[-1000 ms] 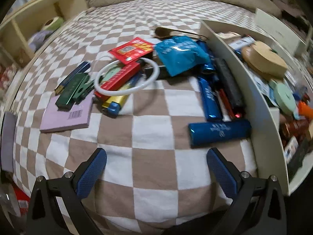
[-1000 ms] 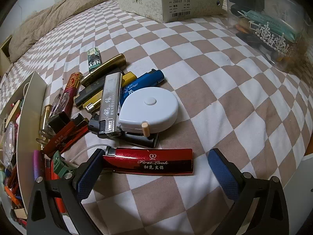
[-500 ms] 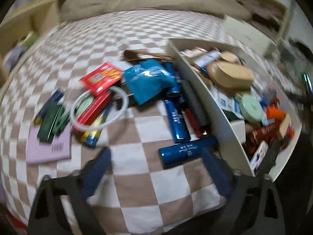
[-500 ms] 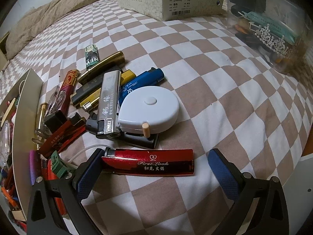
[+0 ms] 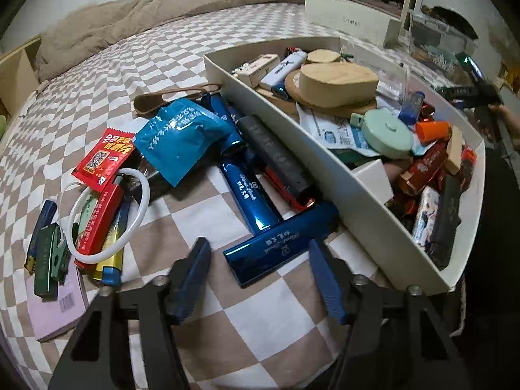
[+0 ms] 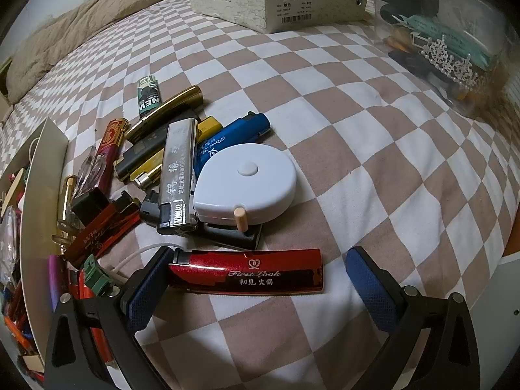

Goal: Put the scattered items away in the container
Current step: 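Close the left gripper around the blue tube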

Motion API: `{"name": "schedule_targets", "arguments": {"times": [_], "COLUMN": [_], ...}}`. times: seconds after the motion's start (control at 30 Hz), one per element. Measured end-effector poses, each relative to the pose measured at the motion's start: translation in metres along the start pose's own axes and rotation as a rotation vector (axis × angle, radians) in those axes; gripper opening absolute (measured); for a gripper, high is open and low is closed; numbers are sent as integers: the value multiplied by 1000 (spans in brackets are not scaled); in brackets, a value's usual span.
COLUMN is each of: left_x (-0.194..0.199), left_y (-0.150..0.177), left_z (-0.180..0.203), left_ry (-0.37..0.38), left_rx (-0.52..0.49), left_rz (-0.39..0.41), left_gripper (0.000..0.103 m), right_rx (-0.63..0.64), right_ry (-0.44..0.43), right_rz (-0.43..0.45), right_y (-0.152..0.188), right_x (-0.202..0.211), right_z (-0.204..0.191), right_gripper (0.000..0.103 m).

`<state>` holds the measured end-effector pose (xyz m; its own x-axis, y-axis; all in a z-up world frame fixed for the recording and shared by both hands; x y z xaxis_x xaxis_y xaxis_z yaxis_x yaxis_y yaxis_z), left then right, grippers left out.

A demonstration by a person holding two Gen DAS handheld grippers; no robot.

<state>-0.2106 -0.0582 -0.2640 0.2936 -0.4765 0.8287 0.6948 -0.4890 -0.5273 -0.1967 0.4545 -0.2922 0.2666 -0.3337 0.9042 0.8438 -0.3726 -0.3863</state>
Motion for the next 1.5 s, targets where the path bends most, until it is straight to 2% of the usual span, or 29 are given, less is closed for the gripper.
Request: {"name": "schedule_targets", "arguments": {"times": [0.13,0.3,0.37,0.43,0.6,0.63,0.67,0.7,0.73,0.77,0.93,1.13,1.2,1.23,1.27,1.4,1.5], "left_x": [0,11,14,15,18,19,20,21,22,23,14,-4,-9,-12,-14,-16,-15], "left_y": [-1,3,6,9,11,10,9,9,7,5,1,-5,-8,-9,-10,-8,-4], "left_z": [2,-7,-12,-16,-22,-23,-25,-26,-26,-25,-17,-2,-2,-5,-7,-24,-31], "left_ry": [-40,-15,-35,-29,3,-14,-37,-54,-71,-87,-97,-7,-41,-84,-102,-176,-158], "left_rx": [8,101,122,156,202,199,189,178,162,140,67,46,22,0,-8,3,48], "left_rz": [-2,16,18,27,46,51,52,51,54,64,28,-10,-12,-19,-16,-23,9], "left_gripper": [44,33,21,16,15,20,38,51,73,78,78,79,84,94,99,103,103], "right_rx": [0,-3,-2,-3,-3,-3,-3,-3,-2,-2,-2,-2,-2,-3,-3,-3,-3], "right_ry": [0,-4,-4,-4,-4,-4,-4,-4,-4,-4,-4,-5,-5,-5,-5,-6,-6], "right_rz": [0,1,1,1,1,1,1,1,1,1,1,2,2,2,2,2,2], "right_y": [0,0,0,0,0,0,0,0,0,0,0,0,-1,-1,-1,0,-1], "right_x": [0,1,0,0,0,0,0,0,0,0,0,0,-1,-1,-1,0,0], "right_z": [0,0,0,0,0,0,0,0,0,0,0,0,0,0,0,-1,0], "right_gripper": [103,103,103,103,103,103,103,103,103,103,103,103,103,103,103,103,103]}}
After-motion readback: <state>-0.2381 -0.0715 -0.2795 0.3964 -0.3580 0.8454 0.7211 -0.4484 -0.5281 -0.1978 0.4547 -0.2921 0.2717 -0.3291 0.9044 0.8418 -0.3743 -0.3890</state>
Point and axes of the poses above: each gripper's, at about its wrist camera, not at the fingertips, and x roughly against the way its jaws point, z to its right, y to its underside, the point moved 9 cm from there along -x, roughly the way its jaws point, and after that the axes turned 13 degrees about y, right-handed, at the moved point
